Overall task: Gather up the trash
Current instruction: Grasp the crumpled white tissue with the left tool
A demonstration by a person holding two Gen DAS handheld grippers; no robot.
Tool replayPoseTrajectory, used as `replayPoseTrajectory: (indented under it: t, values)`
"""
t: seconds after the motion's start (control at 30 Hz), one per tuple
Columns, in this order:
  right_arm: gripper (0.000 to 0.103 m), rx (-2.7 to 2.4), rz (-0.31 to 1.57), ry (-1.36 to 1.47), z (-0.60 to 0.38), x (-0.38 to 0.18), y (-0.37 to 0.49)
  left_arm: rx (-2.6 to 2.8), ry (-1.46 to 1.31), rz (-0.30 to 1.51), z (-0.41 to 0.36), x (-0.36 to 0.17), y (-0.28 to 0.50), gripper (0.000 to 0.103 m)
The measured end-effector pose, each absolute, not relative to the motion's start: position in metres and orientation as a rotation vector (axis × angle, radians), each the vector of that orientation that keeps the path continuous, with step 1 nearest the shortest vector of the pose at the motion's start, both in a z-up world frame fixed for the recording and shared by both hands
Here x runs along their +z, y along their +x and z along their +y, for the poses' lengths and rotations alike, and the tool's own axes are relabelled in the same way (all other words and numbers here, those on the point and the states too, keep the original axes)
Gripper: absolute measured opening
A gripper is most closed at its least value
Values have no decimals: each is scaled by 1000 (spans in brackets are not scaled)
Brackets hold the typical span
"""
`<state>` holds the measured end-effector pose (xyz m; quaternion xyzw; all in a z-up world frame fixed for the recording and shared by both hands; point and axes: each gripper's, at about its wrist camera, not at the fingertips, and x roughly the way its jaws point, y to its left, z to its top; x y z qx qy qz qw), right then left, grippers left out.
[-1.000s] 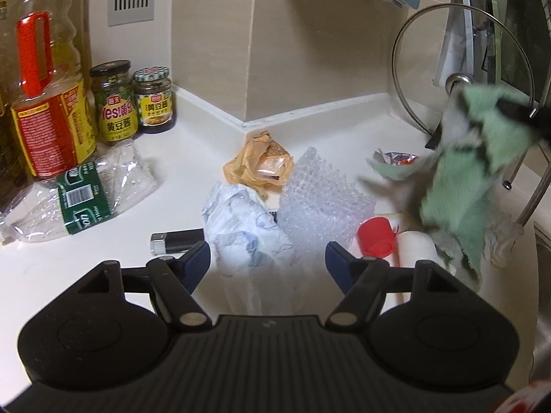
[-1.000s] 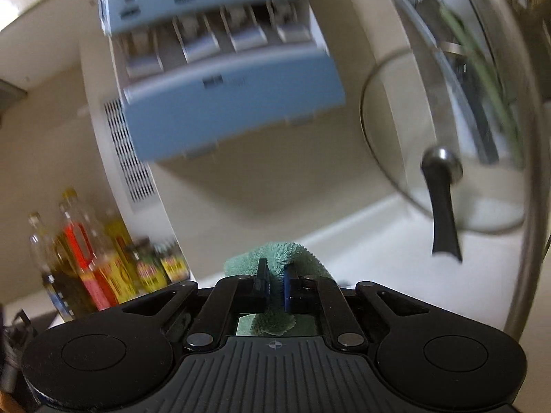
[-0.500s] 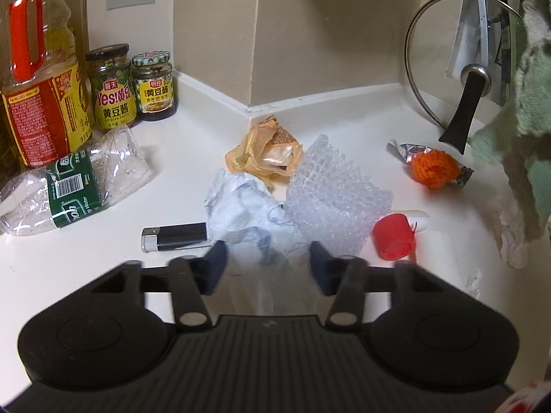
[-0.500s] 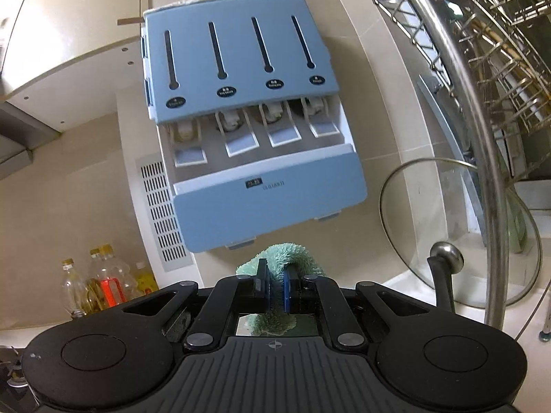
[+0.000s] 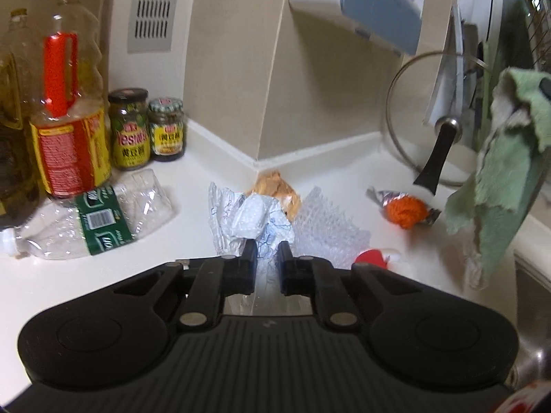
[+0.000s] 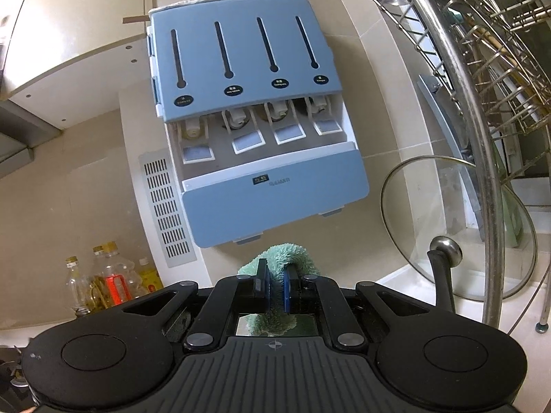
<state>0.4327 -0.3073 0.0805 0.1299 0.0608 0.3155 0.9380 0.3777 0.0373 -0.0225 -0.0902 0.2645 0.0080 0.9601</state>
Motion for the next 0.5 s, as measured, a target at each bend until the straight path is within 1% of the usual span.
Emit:
replayPoseTrajectory:
  t: [0.27,0.5]
  values:
    - [7,651,121,247,-300,89,398,-31,-183,547,47,-3,330,11]
    - [7,676,114,236,-294,100,347,-88,-203,541,54,9,283,11]
